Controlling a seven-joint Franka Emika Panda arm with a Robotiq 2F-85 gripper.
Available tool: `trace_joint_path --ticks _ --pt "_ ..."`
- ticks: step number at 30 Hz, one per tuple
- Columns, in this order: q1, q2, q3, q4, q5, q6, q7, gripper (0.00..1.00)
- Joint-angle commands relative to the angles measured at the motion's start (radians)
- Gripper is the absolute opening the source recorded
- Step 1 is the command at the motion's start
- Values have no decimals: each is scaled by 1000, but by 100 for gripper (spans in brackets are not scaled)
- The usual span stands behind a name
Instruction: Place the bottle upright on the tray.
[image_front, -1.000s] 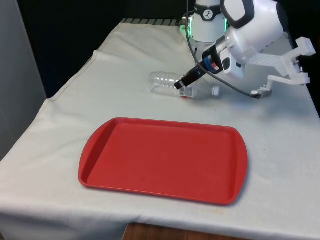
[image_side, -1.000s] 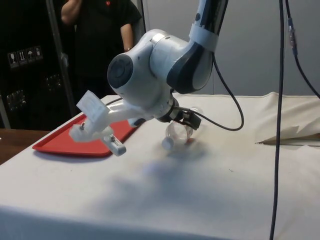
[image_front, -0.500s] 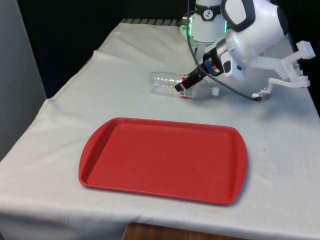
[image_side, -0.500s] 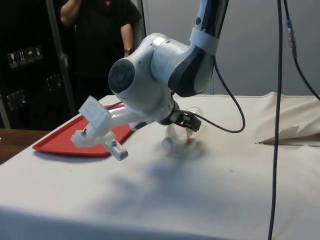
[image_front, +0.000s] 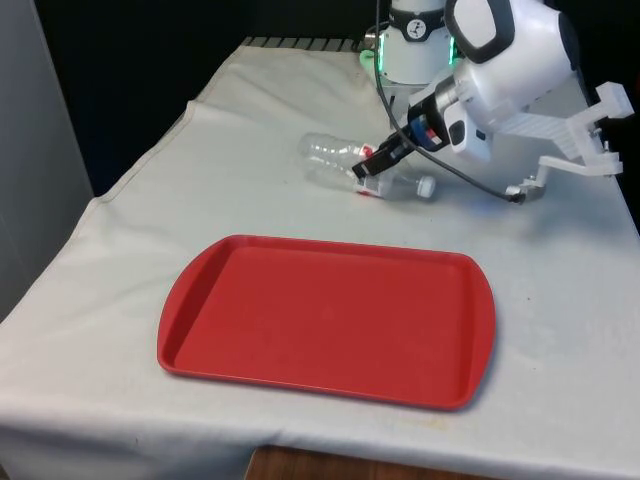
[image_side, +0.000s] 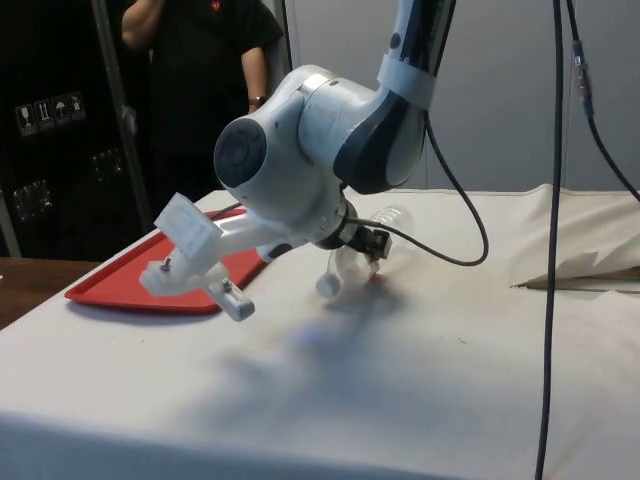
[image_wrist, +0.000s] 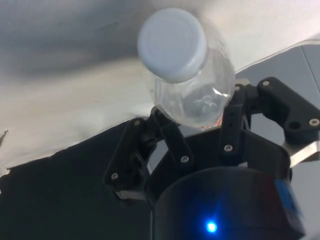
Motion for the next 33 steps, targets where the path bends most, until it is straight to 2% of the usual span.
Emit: trace_joint_path --ticks 1,5,33 --pt "-1 8 -2 1 -8 11 5 22" --pt "-1 -4 0 0 -4 2 2 17" --pt "-5 -114 3 -12 9 4 -8 17"
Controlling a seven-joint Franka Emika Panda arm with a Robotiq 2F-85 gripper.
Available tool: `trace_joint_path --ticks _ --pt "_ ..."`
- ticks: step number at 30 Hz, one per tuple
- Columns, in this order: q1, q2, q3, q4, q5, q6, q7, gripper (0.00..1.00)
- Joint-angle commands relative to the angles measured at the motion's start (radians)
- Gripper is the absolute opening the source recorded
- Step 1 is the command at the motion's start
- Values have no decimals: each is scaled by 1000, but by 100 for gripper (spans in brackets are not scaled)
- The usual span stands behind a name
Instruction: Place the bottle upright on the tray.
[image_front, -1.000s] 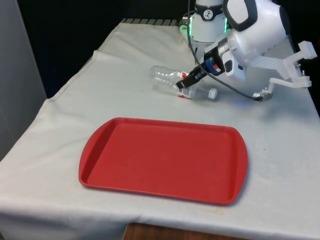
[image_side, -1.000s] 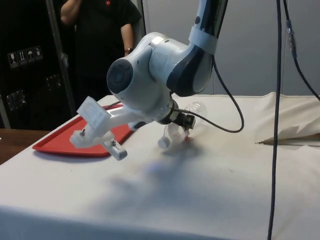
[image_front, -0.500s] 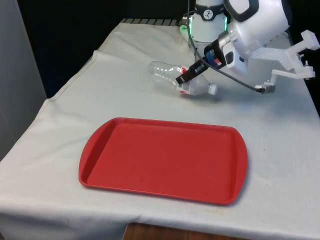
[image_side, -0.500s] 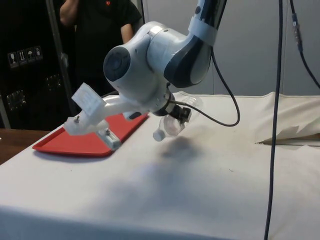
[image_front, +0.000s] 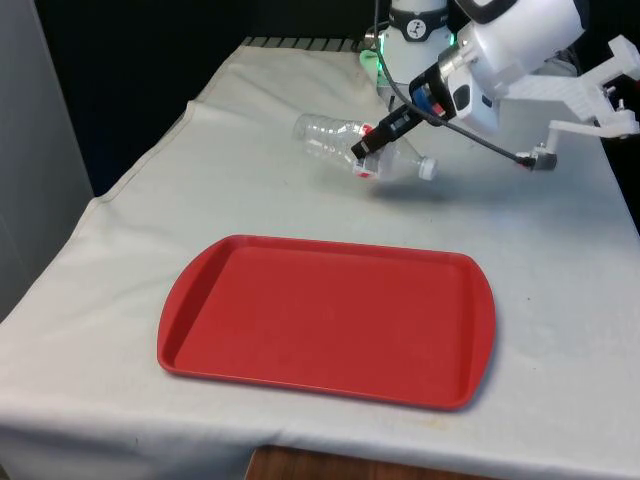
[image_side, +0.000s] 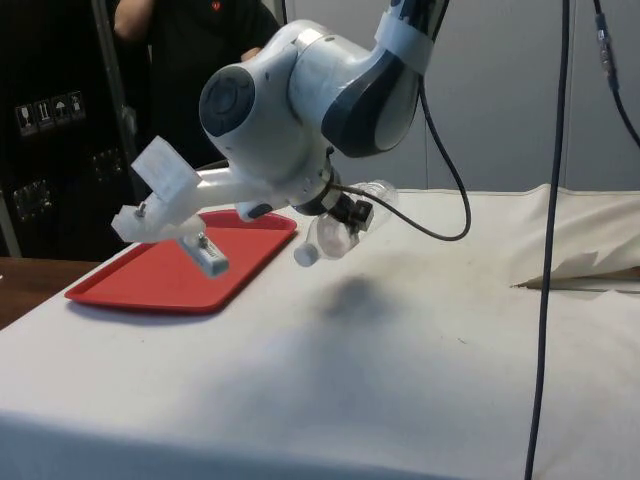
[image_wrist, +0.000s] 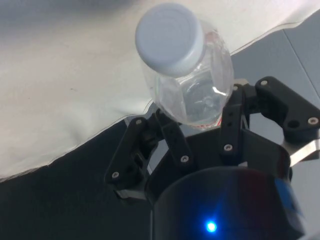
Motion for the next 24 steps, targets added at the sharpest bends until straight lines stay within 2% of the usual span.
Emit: trace_joint_path --ticks 1,2,11,24 --pt "0 -3 0 0 0 0 0 17" --pt "-3 -14 2 -6 4 5 -3 17" --pt "0 -34 0 0 0 -2 0 17" --pt "-3 -92 1 -3 6 1 -8 17"
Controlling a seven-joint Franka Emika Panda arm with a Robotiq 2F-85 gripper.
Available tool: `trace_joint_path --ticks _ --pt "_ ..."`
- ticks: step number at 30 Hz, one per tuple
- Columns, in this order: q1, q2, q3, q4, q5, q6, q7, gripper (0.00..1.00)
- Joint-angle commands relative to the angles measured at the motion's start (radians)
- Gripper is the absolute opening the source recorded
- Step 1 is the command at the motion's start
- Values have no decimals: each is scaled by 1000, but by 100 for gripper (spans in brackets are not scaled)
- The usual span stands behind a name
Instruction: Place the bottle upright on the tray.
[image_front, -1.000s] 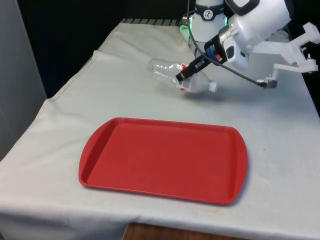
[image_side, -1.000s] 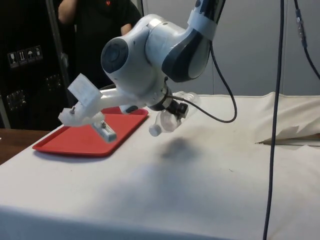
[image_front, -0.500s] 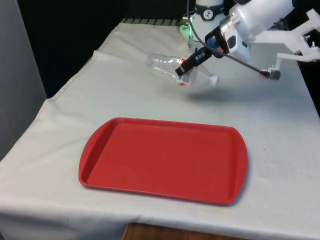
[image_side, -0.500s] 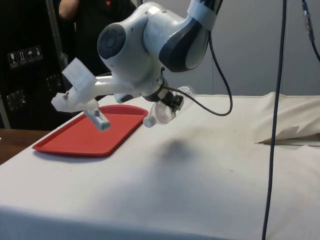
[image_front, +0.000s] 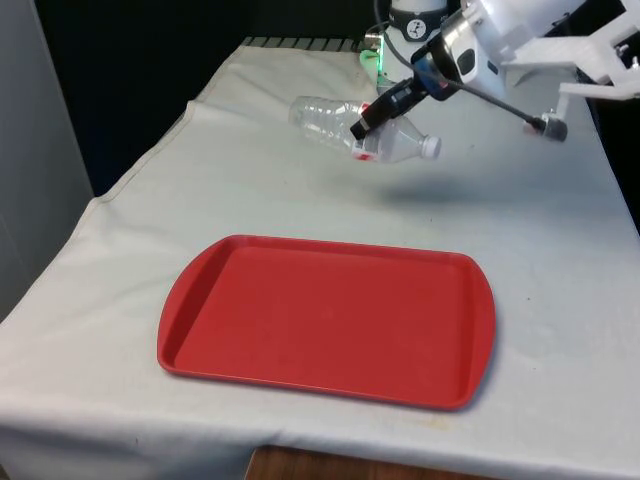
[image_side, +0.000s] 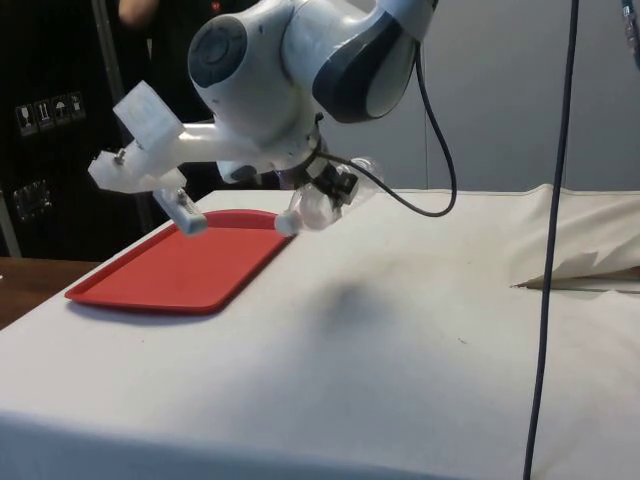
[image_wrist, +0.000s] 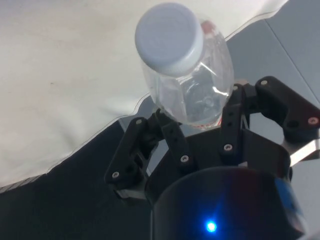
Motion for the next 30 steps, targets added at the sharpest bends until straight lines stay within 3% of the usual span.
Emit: trace_joint_path --ticks 1,15,30 --pt "-3 -10 1 -3 6 3 -5 17" --pt "-1 -49 0 3 0 2 1 17" --pt "-7 -79 0 24 4 20 13 17"
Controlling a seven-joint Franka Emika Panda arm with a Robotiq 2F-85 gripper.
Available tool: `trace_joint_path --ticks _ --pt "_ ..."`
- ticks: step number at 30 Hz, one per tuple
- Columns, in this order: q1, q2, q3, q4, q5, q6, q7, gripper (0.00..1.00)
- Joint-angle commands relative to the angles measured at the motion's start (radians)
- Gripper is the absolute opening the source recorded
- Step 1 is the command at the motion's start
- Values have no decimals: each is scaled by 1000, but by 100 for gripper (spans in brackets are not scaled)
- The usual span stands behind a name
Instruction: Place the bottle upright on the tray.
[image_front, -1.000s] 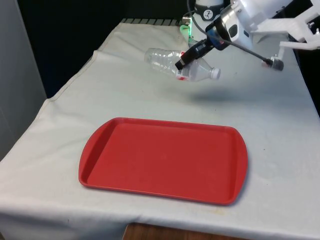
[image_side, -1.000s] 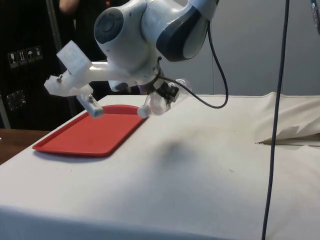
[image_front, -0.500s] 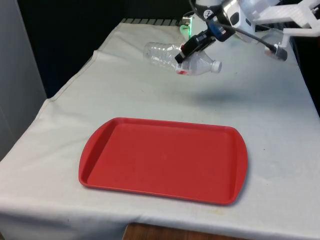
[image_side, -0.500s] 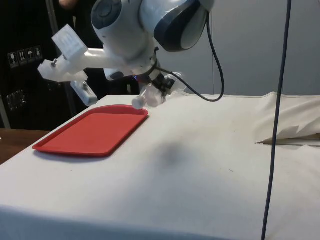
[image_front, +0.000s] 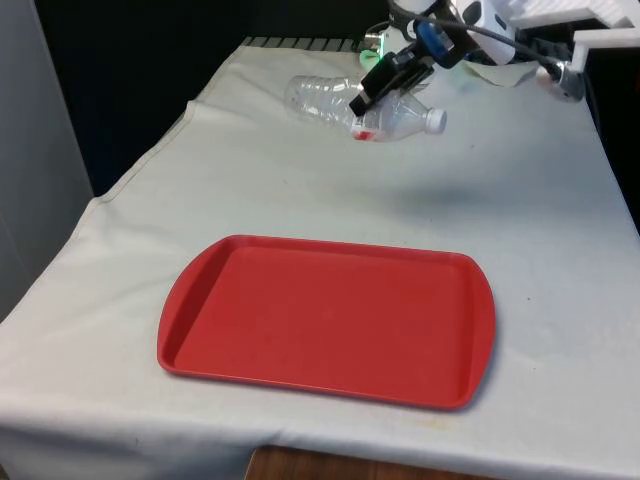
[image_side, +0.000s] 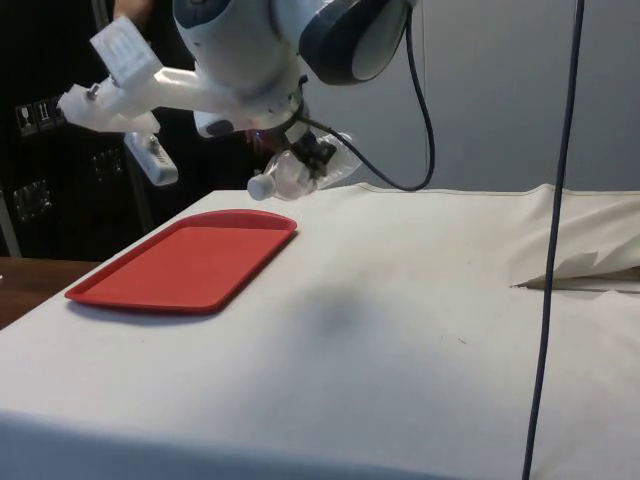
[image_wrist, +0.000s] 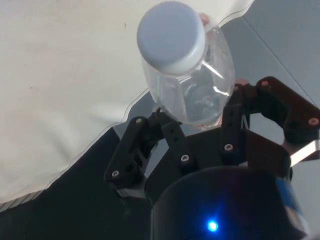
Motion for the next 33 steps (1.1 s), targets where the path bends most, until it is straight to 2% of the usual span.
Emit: trace_joint_path --ticks 1,6,13,14,21,23,30,31,33 --pt "-3 -5 -1 1 4 13 1 17" --pt "-2 -1 -1 11 0 8 11 17" --pt "-7 -8 -1 29 3 25 28 17" --pt "-4 -2 -1 32 0 15 29 17" --pt "-9 -8 -1 52 3 27 48 17" --pt "-6 -3 -1 55 0 16 50 17" --pt "-13 -5 -2 74 3 36 78 17" --pt "-9 -3 -2 74 0 22 76 17" --pt "-14 -4 -4 79 3 46 92 17"
